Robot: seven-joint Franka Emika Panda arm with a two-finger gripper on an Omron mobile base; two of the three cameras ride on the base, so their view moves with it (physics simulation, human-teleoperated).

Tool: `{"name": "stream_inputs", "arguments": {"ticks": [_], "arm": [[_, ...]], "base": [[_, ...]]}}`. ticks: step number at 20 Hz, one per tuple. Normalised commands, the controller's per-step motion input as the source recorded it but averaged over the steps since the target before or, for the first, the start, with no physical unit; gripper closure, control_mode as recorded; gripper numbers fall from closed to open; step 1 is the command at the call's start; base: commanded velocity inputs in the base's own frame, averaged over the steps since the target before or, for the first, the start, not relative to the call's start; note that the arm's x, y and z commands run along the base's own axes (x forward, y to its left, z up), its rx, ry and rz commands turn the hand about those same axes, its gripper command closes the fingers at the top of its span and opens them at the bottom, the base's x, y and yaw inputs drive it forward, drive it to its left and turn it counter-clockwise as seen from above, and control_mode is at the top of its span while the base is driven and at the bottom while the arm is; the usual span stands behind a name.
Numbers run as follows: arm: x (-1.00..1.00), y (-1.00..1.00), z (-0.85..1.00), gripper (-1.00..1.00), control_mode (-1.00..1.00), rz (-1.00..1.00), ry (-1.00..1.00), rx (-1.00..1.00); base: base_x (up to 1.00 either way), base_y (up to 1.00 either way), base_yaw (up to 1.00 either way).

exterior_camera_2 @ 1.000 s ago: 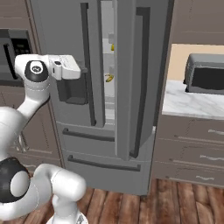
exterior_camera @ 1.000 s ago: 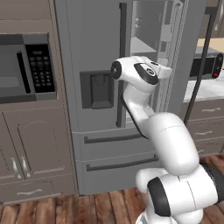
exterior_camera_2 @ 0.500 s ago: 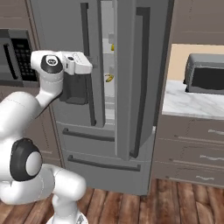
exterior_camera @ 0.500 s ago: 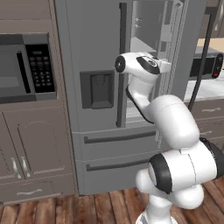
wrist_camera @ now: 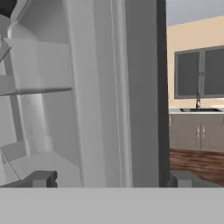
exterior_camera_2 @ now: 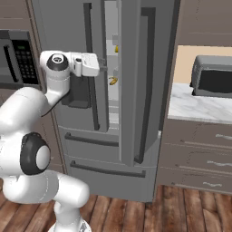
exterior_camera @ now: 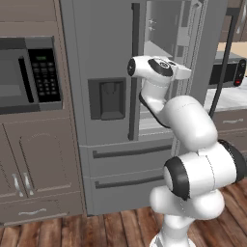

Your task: Take the lemon wedge from the fridge and place it on the plate with fish on the dining counter.

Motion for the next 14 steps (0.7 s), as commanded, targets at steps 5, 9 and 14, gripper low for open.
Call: {"name": "stream_inputs", "arguments": {"ticks": [5,9,14], "arm": [[0.41,-0.04,0.0,-1.0,-1.0,-0.03,0.0,0.0],[0.64,-0.1,0.0,-1.0,-1.0,0.0,0.02,0.0],[0.51,-0.09,0.0,-1.0,-1.0,0.0,0.01,0.0]], "base": [[0.0,0.0,0.0],[0.0,0.0,0.0],[0.0,0.0,0.0]]}}
